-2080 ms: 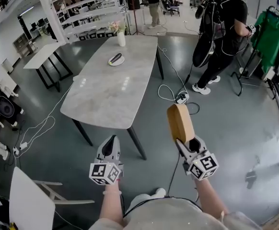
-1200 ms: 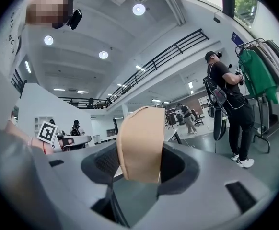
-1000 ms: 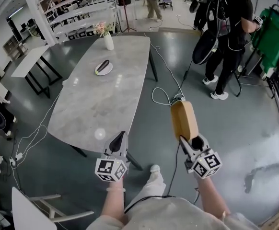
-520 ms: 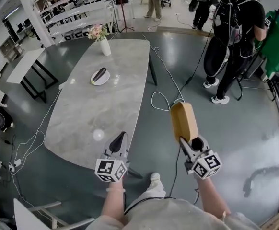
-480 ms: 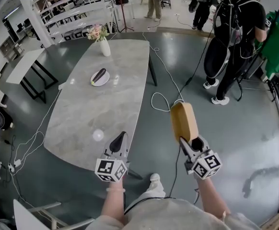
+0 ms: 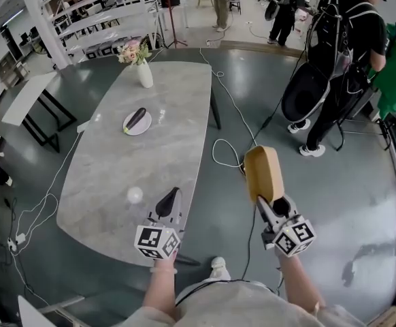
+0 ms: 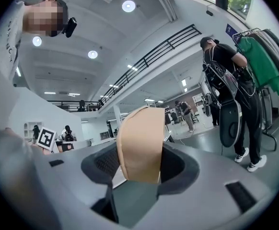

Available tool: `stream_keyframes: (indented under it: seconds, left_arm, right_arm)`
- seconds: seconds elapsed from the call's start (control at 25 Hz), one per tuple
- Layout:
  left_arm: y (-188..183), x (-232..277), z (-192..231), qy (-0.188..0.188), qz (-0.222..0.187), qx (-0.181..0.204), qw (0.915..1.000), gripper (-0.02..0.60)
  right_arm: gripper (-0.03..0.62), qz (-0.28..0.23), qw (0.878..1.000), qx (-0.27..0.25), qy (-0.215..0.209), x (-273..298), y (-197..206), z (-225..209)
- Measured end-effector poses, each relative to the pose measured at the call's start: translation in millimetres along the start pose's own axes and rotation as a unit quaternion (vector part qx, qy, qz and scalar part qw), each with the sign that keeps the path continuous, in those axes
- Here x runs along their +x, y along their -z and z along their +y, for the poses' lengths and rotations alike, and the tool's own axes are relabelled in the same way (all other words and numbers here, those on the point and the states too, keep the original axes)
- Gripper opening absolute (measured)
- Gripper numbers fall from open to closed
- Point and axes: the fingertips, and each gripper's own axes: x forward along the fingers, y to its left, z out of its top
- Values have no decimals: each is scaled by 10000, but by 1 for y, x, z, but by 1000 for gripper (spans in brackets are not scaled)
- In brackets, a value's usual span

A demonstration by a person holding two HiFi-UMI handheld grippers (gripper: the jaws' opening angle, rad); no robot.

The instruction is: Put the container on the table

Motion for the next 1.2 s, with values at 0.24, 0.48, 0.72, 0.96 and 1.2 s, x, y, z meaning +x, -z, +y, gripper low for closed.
stream_keyframes:
  seconds: [0.24, 0.48, 0.72, 0.96, 1.2]
  left_arm:
    - [10, 7, 6, -16, 115, -119, 9999, 9]
    - [10, 12, 15, -120, 133, -141, 9997, 9]
    - [-2, 32, 33, -419, 56, -21, 9991, 9]
    - [-19, 61, 58, -785, -47, 31, 9969, 9]
    - [-20, 96, 64, -993, 10, 34, 9950, 9]
  right_arm:
    - [228, 140, 9999, 42, 33, 10, 4, -6]
    - [227, 193, 9998, 28, -83, 25, 3, -8]
    - [227, 179, 9990, 90, -404, 66, -2, -24]
    - [227, 214, 9957, -32, -896, 122, -17, -34]
    - [227, 310, 9925, 21, -1186, 163, -26, -58]
